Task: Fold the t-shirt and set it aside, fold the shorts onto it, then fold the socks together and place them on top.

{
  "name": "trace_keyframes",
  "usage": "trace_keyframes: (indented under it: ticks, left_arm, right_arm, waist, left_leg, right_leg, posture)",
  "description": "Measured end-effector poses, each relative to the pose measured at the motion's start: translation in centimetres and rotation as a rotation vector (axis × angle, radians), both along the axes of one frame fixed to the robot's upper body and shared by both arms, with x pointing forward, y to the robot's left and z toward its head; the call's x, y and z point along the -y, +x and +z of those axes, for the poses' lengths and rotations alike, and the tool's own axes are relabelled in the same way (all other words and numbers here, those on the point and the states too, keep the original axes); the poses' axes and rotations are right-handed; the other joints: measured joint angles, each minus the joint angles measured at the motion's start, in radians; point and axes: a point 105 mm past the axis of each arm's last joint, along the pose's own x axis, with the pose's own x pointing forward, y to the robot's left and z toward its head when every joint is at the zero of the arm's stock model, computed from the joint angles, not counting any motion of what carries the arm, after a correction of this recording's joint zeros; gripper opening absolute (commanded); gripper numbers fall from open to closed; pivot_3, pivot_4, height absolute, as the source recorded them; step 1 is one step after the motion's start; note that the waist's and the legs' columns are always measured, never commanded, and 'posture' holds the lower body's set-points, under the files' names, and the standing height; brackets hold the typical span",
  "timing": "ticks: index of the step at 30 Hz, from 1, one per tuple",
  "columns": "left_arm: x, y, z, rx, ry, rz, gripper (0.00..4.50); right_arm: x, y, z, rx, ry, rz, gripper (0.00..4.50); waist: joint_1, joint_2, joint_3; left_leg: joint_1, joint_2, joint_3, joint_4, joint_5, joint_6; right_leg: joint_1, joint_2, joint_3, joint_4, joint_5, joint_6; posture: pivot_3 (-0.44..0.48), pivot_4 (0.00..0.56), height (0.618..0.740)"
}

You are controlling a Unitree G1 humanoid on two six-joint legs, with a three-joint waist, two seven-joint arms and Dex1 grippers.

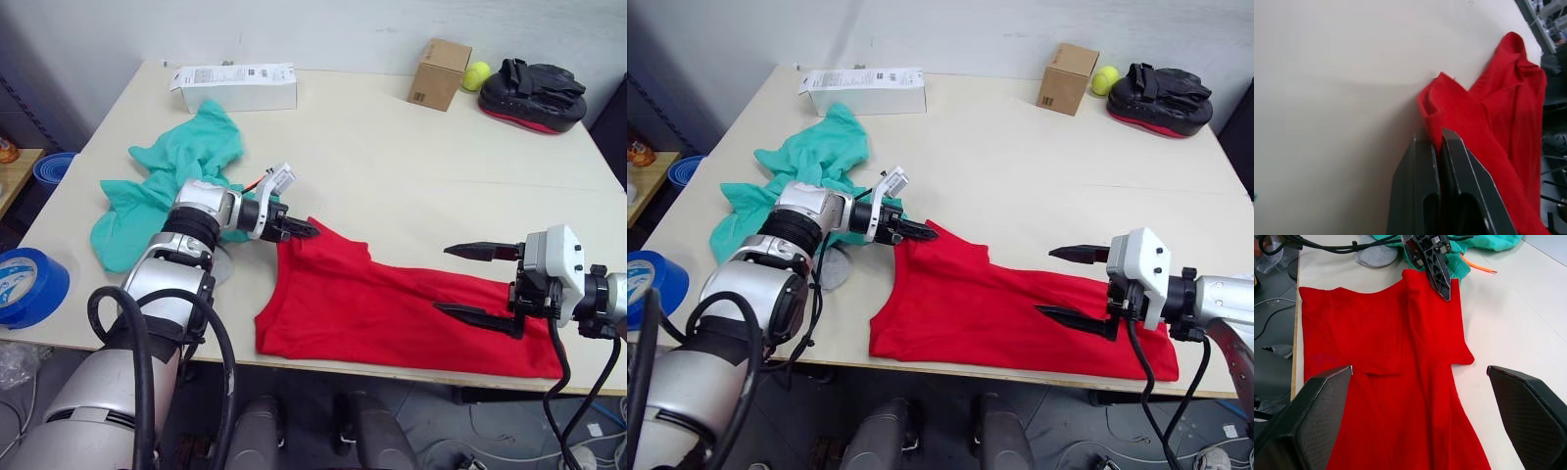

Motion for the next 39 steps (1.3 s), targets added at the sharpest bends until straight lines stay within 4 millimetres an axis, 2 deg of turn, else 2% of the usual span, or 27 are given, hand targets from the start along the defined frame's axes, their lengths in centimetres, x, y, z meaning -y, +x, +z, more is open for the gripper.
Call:
trace_keyframes:
  ticks: [6, 14, 17, 19, 25, 29, 33, 36, 39]
  left_arm:
    - [0.0, 0.0, -0.1, -0.014, 0.000, 0.006, 2.56]
    - [0.7, -0.3, -0.8, -0.028, 0.018, -0.016, 2.56]
    - [0.8, -0.3, -0.9, -0.016, 0.029, -0.024, 2.00]
    - [0.8, -0.3, -0.8, -0.014, 0.035, -0.027, 1.43]
    - [0.5, 0.0, 0.5, 0.027, 0.059, -0.050, 1.43]
    - [0.2, -0.3, 0.0, 0.014, 0.078, -0.074, 1.43]
    - [0.2, -0.5, 0.5, 0.026, 0.106, -0.115, 1.43]
    - [0.3, -0.3, 0.7, 0.046, 0.125, -0.124, 0.88]
    - [0.4, -0.1, 0.6, 0.060, 0.130, -0.107, 0.01]
  right_arm:
    - [0.1, 0.0, -0.2, -0.008, -0.002, -0.009, 4.50]
    - [0.1, 0.1, -0.2, -0.016, 0.007, -0.031, 4.50]
    - [0.0, 0.1, -0.2, -0.013, 0.008, -0.031, 4.50]
    - [-0.2, 0.0, -0.1, -0.008, 0.011, -0.030, 4.50]
    - [-0.1, -0.5, -0.4, -0.019, 0.024, -0.049, 4.50]
    - [-0.2, -0.6, -0.4, -0.014, 0.025, -0.051, 4.50]
    - [-0.3, -0.6, -0.3, -0.010, 0.032, -0.056, 4.50]
    - [-0.3, -0.5, -0.4, -0.013, 0.045, -0.068, 4.50]
    - [-0.3, -0.5, -0.5, -0.014, 0.052, -0.075, 4.50]
  waist:
    - [0.000, 0.000, 0.000]
    - [0.001, 0.000, 0.000]
    - [0.000, 0.000, 0.000]
    - [0.001, 0.000, 0.000]
    - [0.001, 0.000, 0.000]
    - [0.000, 0.000, 0.000]
    - [0.001, -0.001, 0.000]
    - [0.001, -0.001, 0.000]
    - [0.000, -0.001, 0.001]
  left_leg:
    - [0.000, 0.000, 0.000, 0.000, 0.000, 0.000]
    - [0.000, 0.000, 0.000, 0.000, 0.000, 0.000]
    - [0.000, 0.000, 0.000, 0.000, 0.000, 0.000]
    - [0.000, 0.000, 0.000, 0.000, 0.000, 0.000]
    - [0.000, 0.000, 0.000, 0.000, 0.000, 0.000]
    - [0.000, 0.000, 0.000, 0.000, 0.000, 0.000]
    - [0.000, 0.000, 0.000, 0.000, 0.000, 0.000]
    - [0.000, 0.000, 0.000, 0.000, 0.000, 0.000]
    - [0.000, 0.000, 0.000, 0.000, 0.000, 0.000]
  right_leg:
    - [0.000, 0.000, 0.000, 0.000, 0.000, 0.000]
    - [0.000, 0.000, 0.000, 0.000, 0.000, 0.000]
    - [0.000, 0.000, 0.000, 0.000, 0.000, 0.000]
    - [0.000, 0.000, 0.000, 0.000, 0.000, 0.000]
    - [0.000, 0.000, 0.000, 0.000, 0.000, 0.000]
    - [0.000, 0.000, 0.000, 0.000, 0.000, 0.000]
    - [0.000, 0.000, 0.000, 0.000, 0.000, 0.000]
    - [0.000, 0.000, 0.000, 0.000, 0.000, 0.000]
    - [0.000, 0.000, 0.000, 0.000, 0.000, 0.000]
  posture:
    - [0.000, 0.150, 0.740]
    - [0.000, 0.150, 0.740]
    - [0.000, 0.150, 0.740]
    - [0.000, 0.150, 0.740]
    - [0.000, 0.150, 0.740]
    - [0.000, 0.150, 0.740]
    - [0.000, 0.150, 0.740]
    - [0.000, 0.150, 0.740]
    - [0.000, 0.150, 0.740]
